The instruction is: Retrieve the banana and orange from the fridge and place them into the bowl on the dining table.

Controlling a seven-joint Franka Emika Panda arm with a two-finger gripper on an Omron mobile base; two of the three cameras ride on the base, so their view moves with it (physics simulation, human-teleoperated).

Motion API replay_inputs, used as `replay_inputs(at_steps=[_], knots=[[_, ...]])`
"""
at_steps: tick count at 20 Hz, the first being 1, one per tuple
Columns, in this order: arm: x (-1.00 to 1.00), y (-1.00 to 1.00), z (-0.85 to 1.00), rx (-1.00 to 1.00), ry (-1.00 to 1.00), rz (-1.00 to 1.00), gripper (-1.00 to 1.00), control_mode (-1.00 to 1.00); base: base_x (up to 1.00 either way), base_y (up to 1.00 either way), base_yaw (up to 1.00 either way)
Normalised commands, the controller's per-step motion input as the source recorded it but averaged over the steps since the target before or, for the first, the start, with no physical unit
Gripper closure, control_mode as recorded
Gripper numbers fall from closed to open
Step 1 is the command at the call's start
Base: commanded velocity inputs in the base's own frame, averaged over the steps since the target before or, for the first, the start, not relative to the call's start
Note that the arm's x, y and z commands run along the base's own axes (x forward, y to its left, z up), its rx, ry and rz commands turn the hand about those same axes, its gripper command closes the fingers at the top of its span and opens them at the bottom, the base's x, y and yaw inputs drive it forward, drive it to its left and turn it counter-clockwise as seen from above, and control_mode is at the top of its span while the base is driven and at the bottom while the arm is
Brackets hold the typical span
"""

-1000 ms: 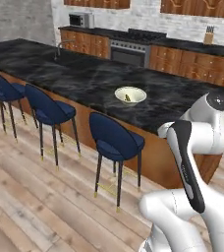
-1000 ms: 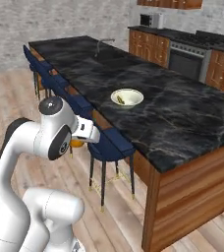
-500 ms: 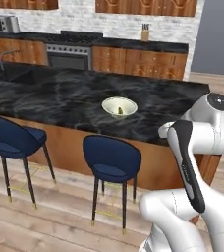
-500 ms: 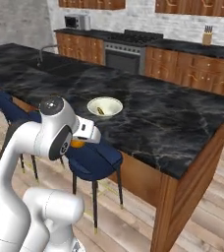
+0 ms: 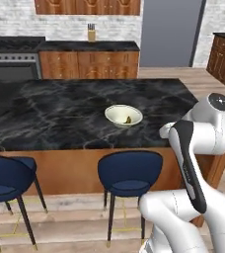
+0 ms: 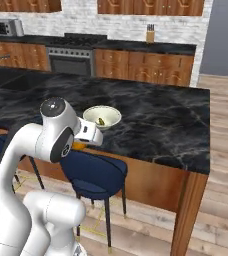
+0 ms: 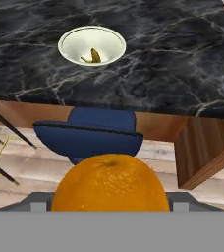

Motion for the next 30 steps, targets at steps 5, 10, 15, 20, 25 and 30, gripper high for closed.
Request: replay_inputs(at_steps=[5, 10, 15, 20, 25, 30], knots=[[0.0, 0.0, 0.0, 0.0, 0.0, 0.0, 1.0, 1.0, 0.56, 0.94, -0.56], [0.0, 0.0, 0.0, 0.0, 0.0, 0.0, 1.0, 1.0, 0.94, 0.29, -0.31], [0.0, 0.0, 0.0, 0.0, 0.0, 0.0, 1.0, 1.0, 1.0, -0.13, 0.0], [0.0, 0.0, 0.0, 0.0, 0.0, 0.0, 1.0, 1.0, 1.0, -0.11, 0.32], [0.0, 0.0, 0.0, 0.0, 0.0, 0.0, 1.0, 1.0, 1.0, 0.0, 0.48], [0.12, 0.0, -0.03, 0.0, 0.0, 0.0, 1.0, -1.0, 0.66, 0.0, 0.2]])
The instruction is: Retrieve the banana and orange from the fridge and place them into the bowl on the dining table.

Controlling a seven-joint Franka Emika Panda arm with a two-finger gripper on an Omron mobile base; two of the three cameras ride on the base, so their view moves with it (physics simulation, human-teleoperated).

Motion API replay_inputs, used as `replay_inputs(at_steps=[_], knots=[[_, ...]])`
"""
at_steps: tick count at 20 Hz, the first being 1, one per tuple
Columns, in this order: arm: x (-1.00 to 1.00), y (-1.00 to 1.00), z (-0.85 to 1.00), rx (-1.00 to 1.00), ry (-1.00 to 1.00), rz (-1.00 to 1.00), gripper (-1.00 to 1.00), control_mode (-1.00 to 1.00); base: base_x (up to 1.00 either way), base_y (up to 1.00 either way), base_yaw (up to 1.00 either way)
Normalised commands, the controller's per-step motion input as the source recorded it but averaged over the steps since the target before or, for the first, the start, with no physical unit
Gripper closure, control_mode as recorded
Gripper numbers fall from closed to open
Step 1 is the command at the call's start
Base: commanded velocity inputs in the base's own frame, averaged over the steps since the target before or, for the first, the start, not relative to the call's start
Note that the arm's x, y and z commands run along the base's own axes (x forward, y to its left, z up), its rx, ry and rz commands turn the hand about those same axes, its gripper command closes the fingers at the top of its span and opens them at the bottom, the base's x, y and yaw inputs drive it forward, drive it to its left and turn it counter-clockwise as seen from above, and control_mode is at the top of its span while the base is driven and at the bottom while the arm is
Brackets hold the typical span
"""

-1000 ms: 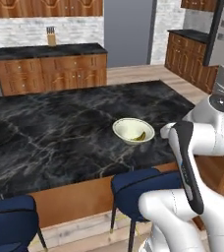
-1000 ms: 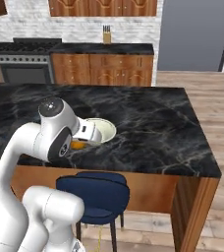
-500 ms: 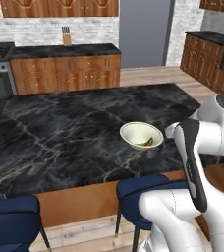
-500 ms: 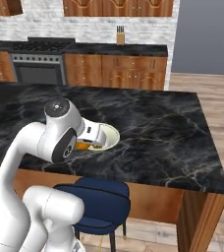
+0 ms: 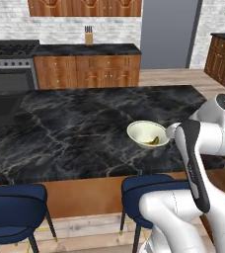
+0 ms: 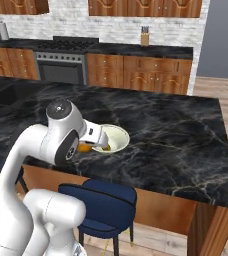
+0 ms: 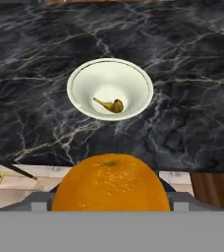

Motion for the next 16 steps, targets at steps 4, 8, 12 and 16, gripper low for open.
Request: replay_inputs(at_steps=[4, 8, 12, 16], knots=[[0.73, 0.0, -0.15, 0.0, 0.0, 0.0, 1.0, -1.0, 0.0, 0.0, 0.0], [0.98, 0.02, -0.14, 0.0, 0.01, -0.01, 1.0, -1.0, 0.0, 0.0, 0.0], [1.0, 0.0, -0.11, 0.0, 0.07, 0.0, 1.0, -1.0, 0.0, 0.0, 0.0], [0.86, 0.0, -0.35, 0.01, 0.08, 0.0, 1.0, -1.0, 0.0, 0.0, 0.0]])
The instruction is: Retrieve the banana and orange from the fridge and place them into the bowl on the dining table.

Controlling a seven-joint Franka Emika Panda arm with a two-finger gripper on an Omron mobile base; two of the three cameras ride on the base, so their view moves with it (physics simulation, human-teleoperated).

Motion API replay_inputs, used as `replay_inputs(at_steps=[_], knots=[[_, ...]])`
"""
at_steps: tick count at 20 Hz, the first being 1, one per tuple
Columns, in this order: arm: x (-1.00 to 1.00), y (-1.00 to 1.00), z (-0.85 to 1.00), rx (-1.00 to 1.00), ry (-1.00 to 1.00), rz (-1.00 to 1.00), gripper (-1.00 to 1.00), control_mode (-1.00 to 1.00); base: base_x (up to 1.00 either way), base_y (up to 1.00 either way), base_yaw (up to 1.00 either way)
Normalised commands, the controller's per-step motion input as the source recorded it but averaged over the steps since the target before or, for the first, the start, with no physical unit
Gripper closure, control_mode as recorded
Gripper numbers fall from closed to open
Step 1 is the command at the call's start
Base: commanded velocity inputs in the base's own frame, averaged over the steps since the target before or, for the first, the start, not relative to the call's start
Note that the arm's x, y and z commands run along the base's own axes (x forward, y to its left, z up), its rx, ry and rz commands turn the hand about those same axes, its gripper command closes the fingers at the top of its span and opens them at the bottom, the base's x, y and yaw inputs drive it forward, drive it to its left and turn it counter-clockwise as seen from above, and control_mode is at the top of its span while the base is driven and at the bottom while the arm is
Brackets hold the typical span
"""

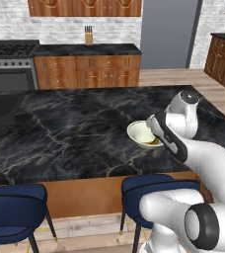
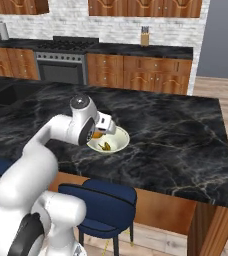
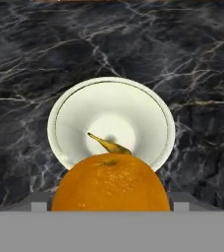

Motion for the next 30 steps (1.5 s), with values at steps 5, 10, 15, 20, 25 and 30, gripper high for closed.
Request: replay_inputs(at_steps=[5, 10, 15, 20, 25, 30], knots=[[0.68, 0.0, -0.38, 0.0, 0.05, 0.0, 1.0, -1.0, 0.0, 0.0, 0.0], [0.5, 0.0, -0.43, 0.0, 0.01, 0.0, 1.0, -1.0, 0.0, 0.0, 0.0], [0.36, 0.0, -0.45, 0.0, 0.03, 0.0, 1.0, -1.0, 0.0, 0.0, 0.0], [0.24, 0.0, -0.38, 0.0, 0.0, 0.0, 1.0, -1.0, 0.0, 0.0, 0.0], [0.18, 0.0, -0.28, 0.0, 0.0, 0.0, 1.0, -1.0, 0.0, 0.0, 0.0], [0.29, -0.02, -0.2, 0.0, 0.0, 0.0, 1.0, -1.0, 0.0, 0.0, 0.0]])
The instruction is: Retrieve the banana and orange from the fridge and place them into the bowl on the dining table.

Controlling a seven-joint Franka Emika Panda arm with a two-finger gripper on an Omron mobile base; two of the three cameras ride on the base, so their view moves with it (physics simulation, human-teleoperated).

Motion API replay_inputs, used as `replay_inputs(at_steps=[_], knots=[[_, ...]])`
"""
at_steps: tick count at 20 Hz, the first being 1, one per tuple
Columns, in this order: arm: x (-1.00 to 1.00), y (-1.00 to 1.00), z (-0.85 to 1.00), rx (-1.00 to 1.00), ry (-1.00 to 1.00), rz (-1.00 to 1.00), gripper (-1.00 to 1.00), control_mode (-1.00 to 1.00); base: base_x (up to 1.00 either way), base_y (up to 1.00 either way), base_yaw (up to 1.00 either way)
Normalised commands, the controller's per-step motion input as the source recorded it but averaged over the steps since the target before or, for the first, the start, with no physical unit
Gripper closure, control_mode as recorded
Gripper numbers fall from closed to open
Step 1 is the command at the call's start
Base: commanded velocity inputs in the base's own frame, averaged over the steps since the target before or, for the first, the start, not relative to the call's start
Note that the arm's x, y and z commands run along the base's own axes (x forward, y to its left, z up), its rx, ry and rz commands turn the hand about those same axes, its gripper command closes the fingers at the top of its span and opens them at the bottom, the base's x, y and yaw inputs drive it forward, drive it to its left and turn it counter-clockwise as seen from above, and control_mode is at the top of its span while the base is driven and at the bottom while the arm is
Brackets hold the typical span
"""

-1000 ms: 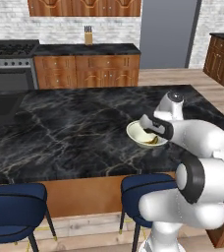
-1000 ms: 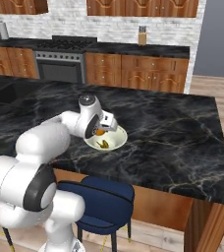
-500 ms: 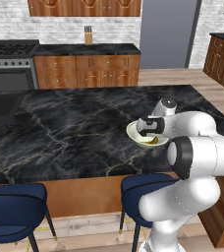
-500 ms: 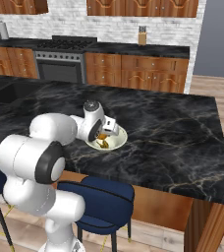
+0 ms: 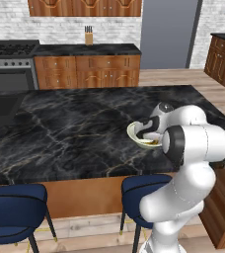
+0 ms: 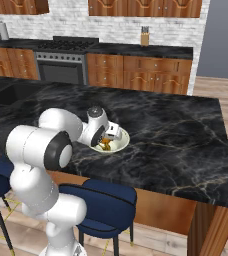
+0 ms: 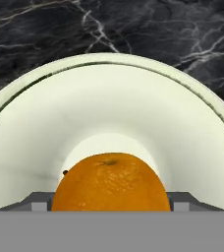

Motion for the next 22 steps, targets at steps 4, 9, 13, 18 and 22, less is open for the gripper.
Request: replay_inputs(at_steps=[4, 9, 13, 18, 22], knots=[[0.31, 0.0, -0.23, 0.0, 0.0, 0.0, -1.0, -1.0, 0.0, 0.0, 0.0], [0.31, -0.03, -0.16, 0.0, 0.0, 0.0, -1.0, -1.0, 0.0, 0.0, 0.0], [-0.01, -0.23, 0.41, 0.04, 0.0, 0.0, -1.0, -1.0, 0.0, 0.0, 0.0], [-0.53, -0.18, 0.9, 0.0, 0.0, 0.0, -1.0, -1.0, 0.0, 0.0, 0.0], [-0.93, 0.0, 1.0, -0.02, 0.0, 0.0, -1.0, -1.0, 0.0, 0.0, 0.0]])
